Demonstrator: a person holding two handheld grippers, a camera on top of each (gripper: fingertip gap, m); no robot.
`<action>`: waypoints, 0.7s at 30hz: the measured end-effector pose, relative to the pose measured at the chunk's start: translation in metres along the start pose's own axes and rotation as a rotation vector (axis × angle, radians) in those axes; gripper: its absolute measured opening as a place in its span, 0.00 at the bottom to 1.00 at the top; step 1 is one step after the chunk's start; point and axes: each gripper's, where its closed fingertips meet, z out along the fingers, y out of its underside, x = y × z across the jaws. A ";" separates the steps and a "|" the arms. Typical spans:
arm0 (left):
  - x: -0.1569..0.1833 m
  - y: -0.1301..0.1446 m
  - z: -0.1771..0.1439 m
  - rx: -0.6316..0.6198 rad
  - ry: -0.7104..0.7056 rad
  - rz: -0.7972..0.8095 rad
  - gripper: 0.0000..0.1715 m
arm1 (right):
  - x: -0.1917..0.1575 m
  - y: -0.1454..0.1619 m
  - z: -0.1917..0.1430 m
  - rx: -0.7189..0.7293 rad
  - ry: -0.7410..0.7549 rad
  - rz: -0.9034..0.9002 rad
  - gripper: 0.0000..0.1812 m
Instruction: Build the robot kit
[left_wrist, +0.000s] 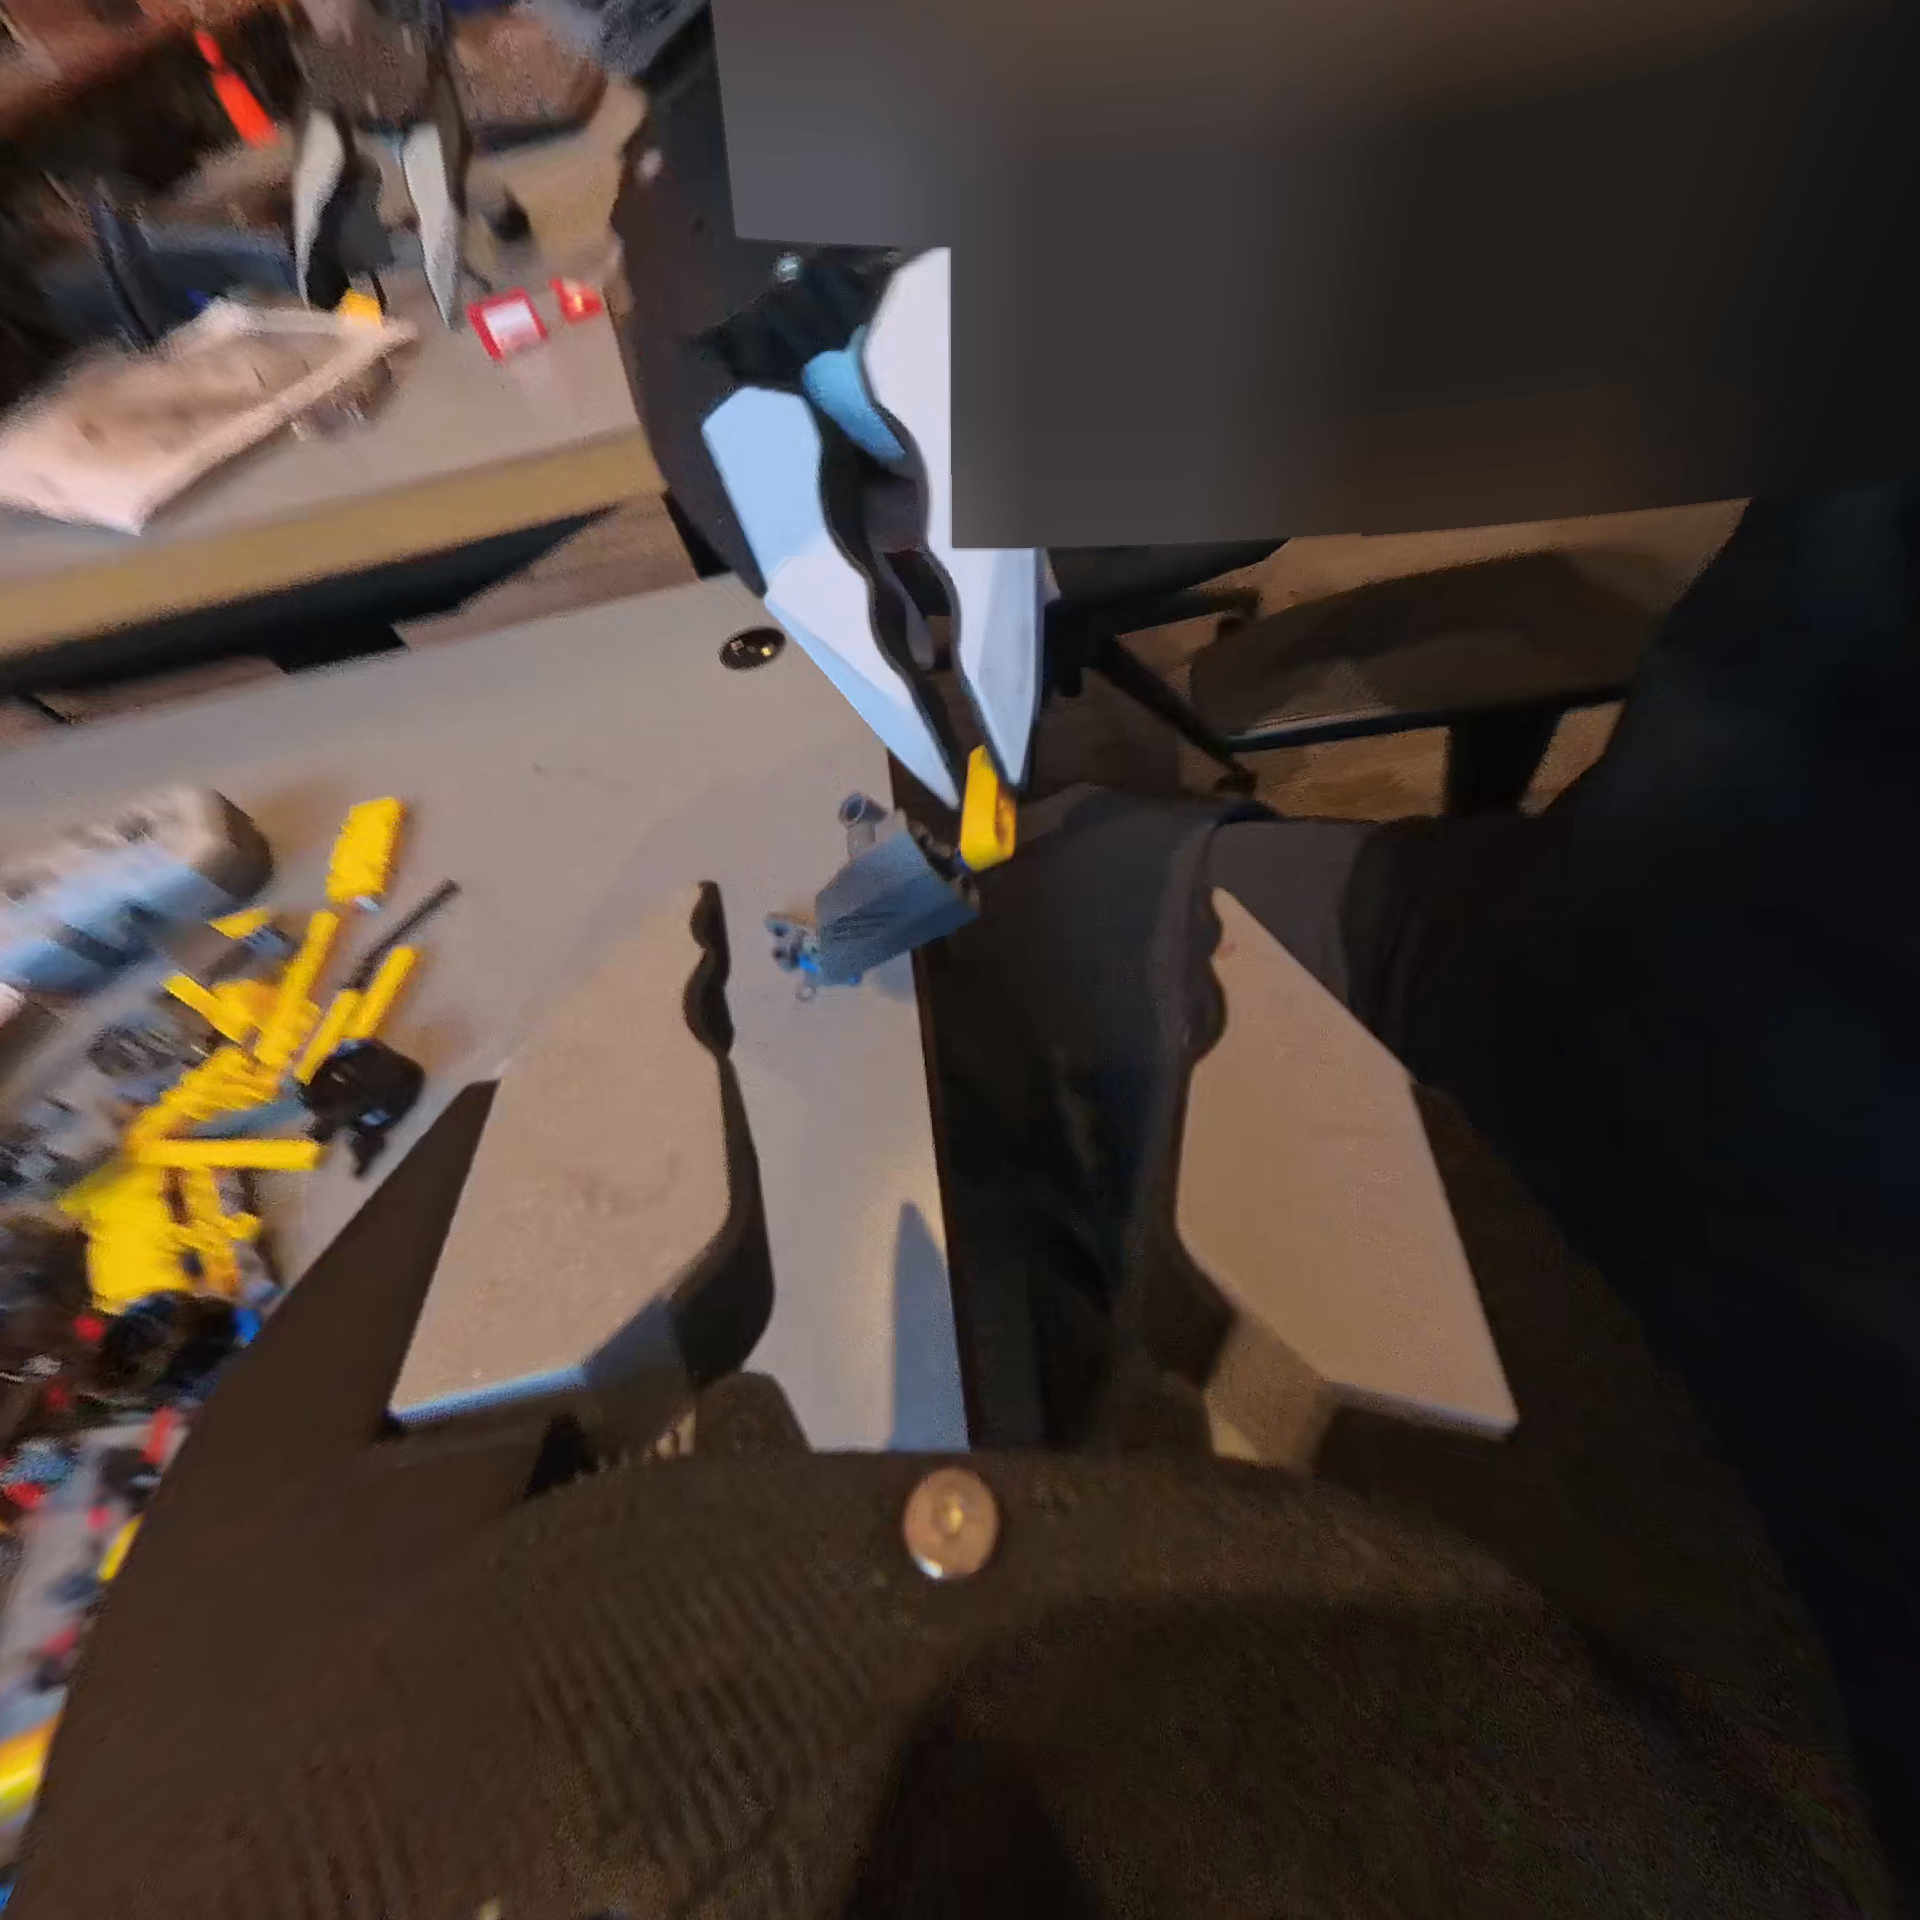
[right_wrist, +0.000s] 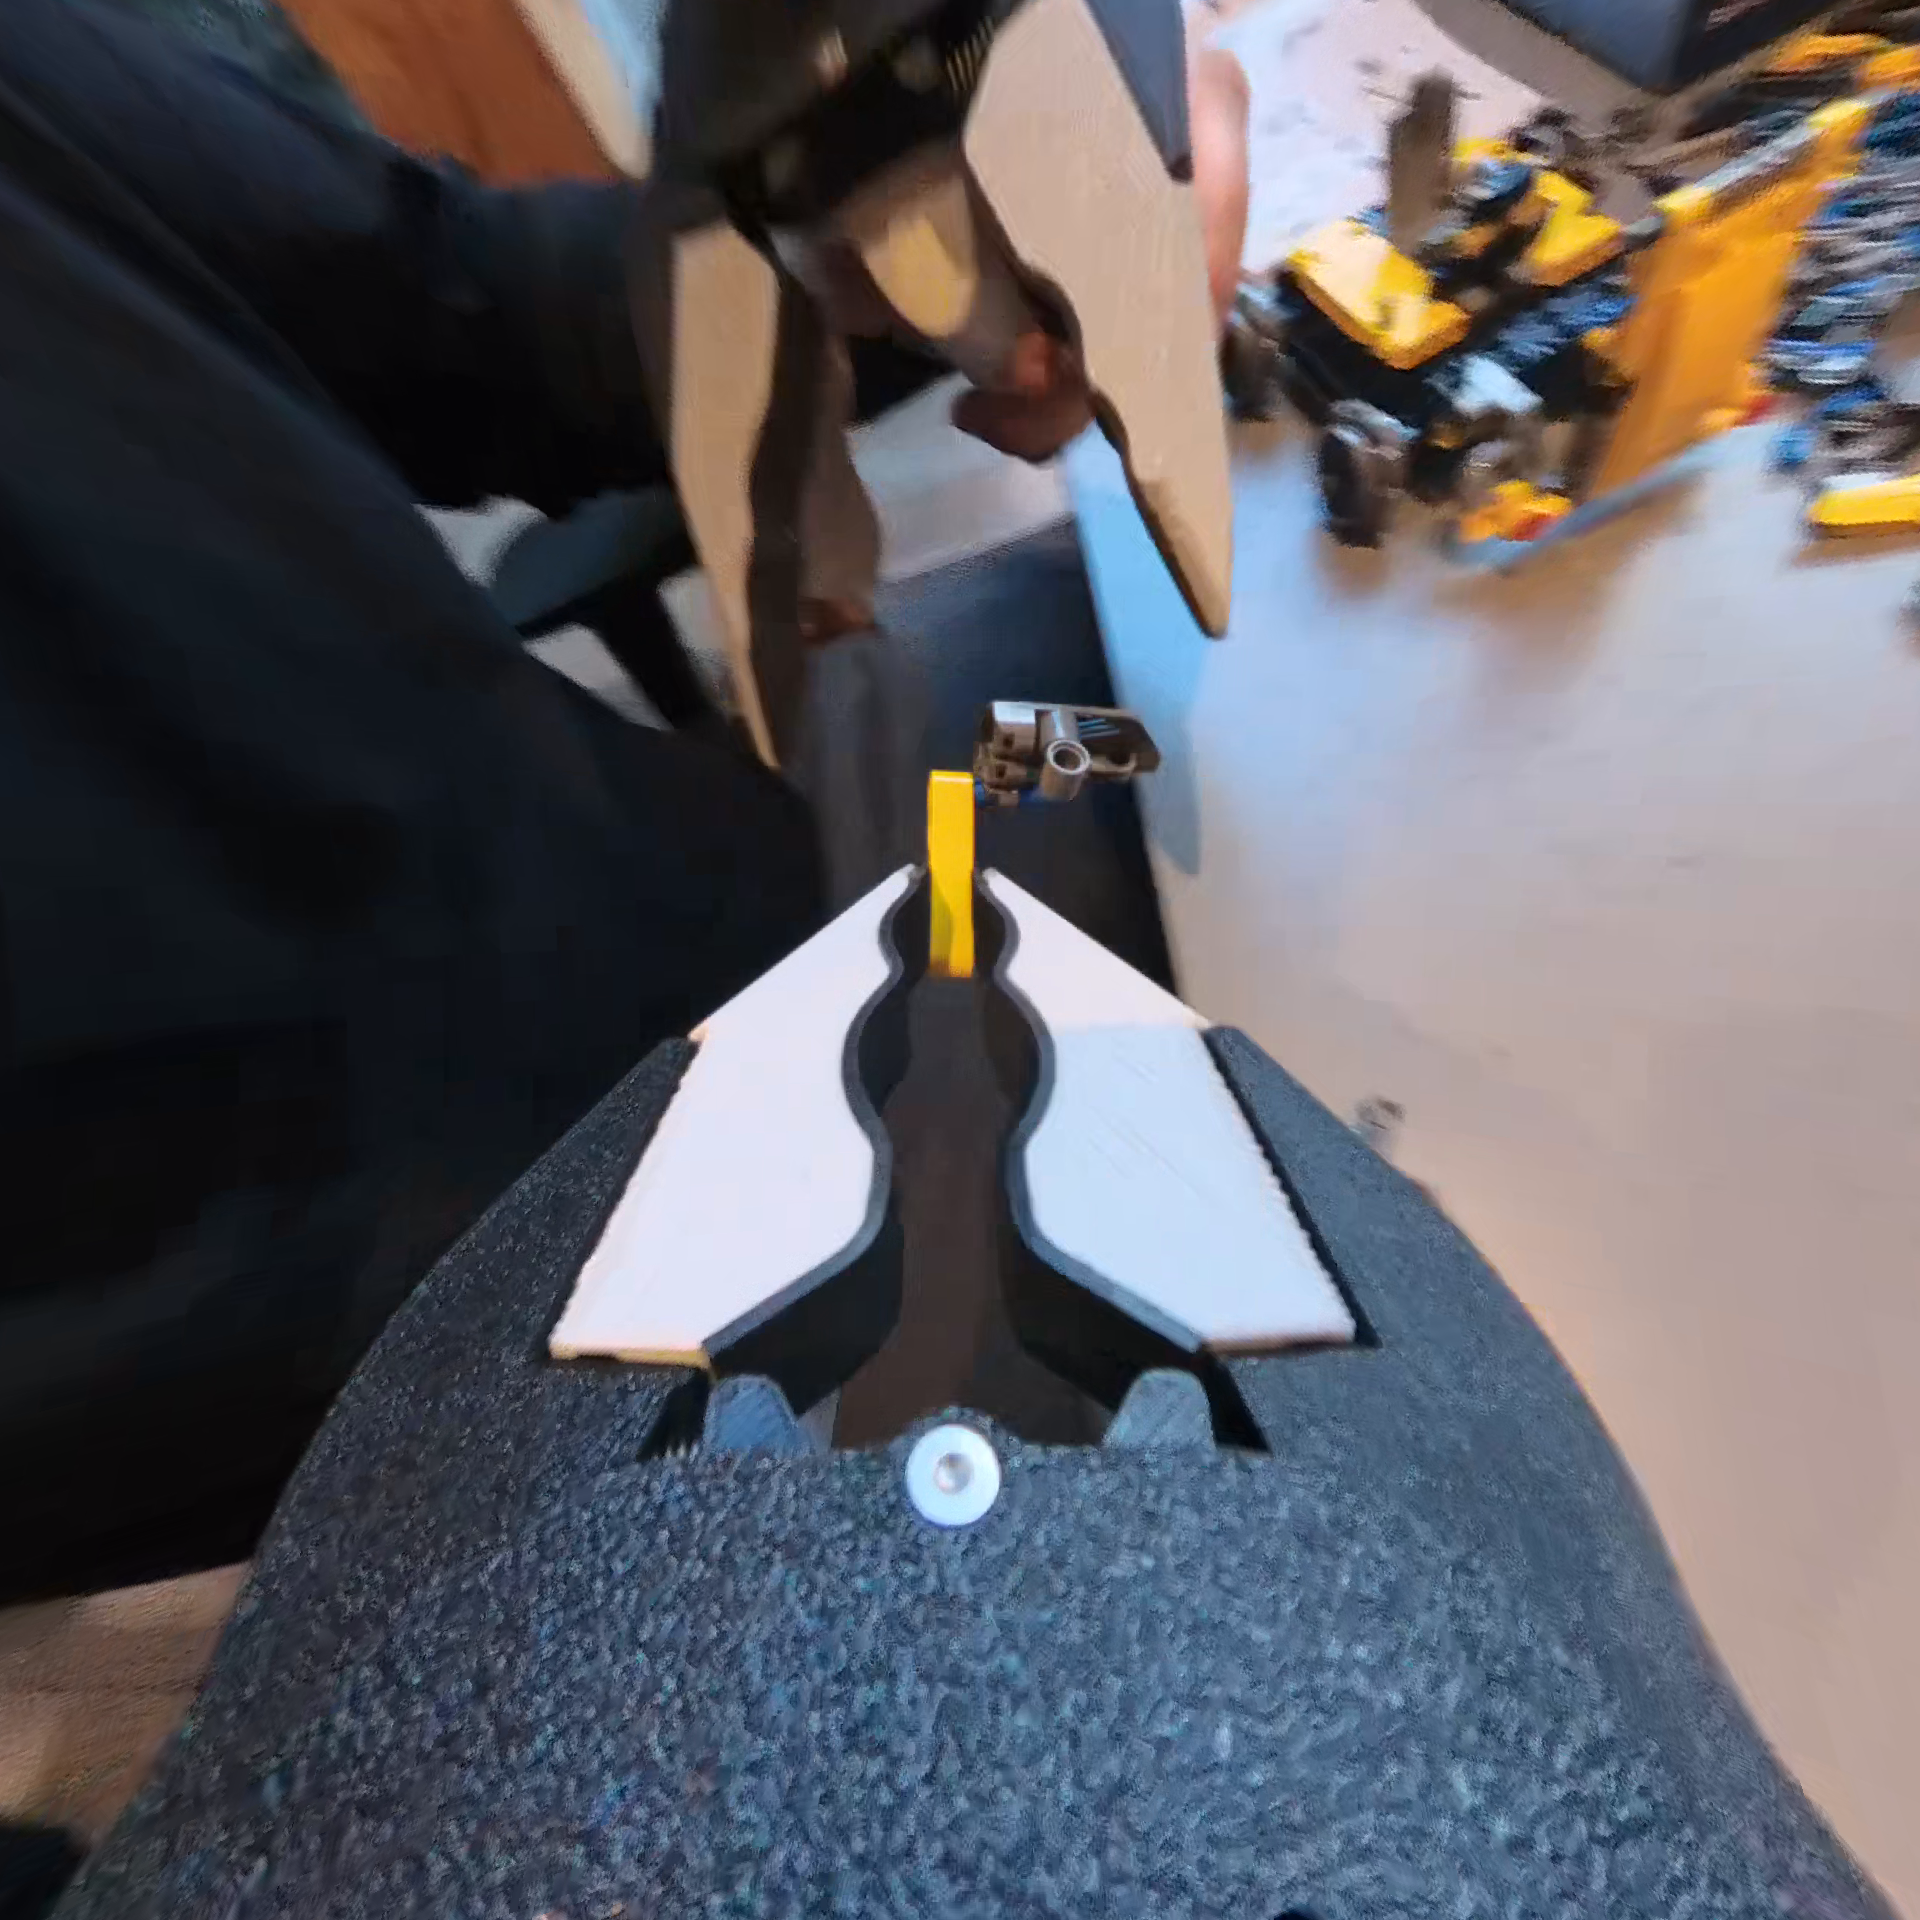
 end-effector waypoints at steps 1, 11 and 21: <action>-0.007 0.004 0.001 -0.003 -0.003 -0.057 0.47 | 0.010 0.006 0.004 -0.035 0.069 -0.036 0.04; -0.045 0.085 0.041 -0.320 -0.091 -0.133 0.37 | 0.082 0.052 0.046 -0.286 0.420 -0.197 0.04; -0.049 0.114 0.052 -0.429 -0.128 -0.049 0.33 | 0.096 0.066 0.054 -0.303 0.476 -0.230 0.12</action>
